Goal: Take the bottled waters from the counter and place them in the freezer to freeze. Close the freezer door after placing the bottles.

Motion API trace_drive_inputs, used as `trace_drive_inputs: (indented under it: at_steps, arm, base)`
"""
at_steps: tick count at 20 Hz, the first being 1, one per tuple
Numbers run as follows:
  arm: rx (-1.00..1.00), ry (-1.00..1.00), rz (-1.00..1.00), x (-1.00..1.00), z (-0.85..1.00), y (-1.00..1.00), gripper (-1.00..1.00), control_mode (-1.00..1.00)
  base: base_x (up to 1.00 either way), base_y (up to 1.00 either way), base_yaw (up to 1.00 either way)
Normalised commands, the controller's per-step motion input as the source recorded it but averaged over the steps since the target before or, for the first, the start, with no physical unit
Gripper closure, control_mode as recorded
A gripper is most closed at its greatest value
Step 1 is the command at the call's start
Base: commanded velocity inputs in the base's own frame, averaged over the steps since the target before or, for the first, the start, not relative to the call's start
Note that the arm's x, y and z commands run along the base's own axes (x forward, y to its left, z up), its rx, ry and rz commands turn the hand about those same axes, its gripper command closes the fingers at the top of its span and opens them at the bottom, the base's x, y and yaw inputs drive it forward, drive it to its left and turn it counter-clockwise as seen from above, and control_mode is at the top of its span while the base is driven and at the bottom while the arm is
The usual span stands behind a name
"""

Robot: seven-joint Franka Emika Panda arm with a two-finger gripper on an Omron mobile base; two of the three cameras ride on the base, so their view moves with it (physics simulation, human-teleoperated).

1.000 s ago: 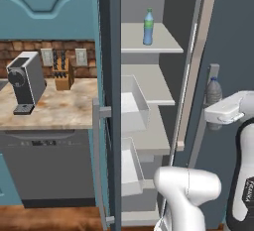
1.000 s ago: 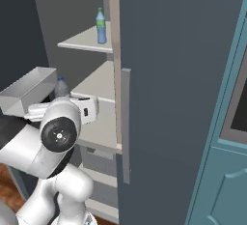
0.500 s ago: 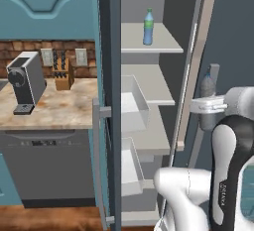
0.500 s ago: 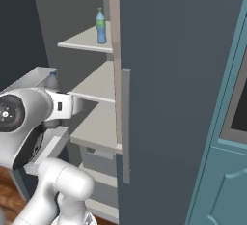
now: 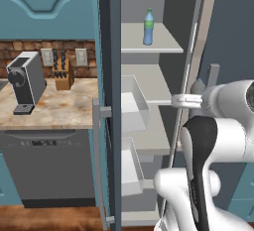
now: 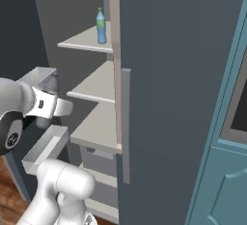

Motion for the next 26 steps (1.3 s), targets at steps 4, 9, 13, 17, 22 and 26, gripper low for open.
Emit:
trace_drive_inputs:
  at_steps: [4,9,13,17,22,26]
  arm:
    - [0.0,-0.09,-0.02,0.49,-0.75,0.0,1.0,-1.0]
    - [0.0,-0.01,0.01,0.45,-0.65,-0.03,1.0,-1.0]
    - [0.0,-0.05,0.0,0.47,-0.63,0.0,1.0,-1.0]
    - [0.0,-0.09,0.02,0.53,-0.65,0.0,1.0,-1.0]
    - [0.0,-0.05,0.05,0.62,-0.44,0.0,1.0,-1.0]
    - [0.0,-0.01,0.07,0.61,-0.12,0.0,1.0,-1.0]
  base:
    - [0.0,0.0,0.0]
    - [0.0,0.0,0.0]
    - [0.0,0.0,0.0]
    - [0.0,0.0,0.0]
    - [0.0,0.0,0.0]
    - [0.0,0.0,0.0]
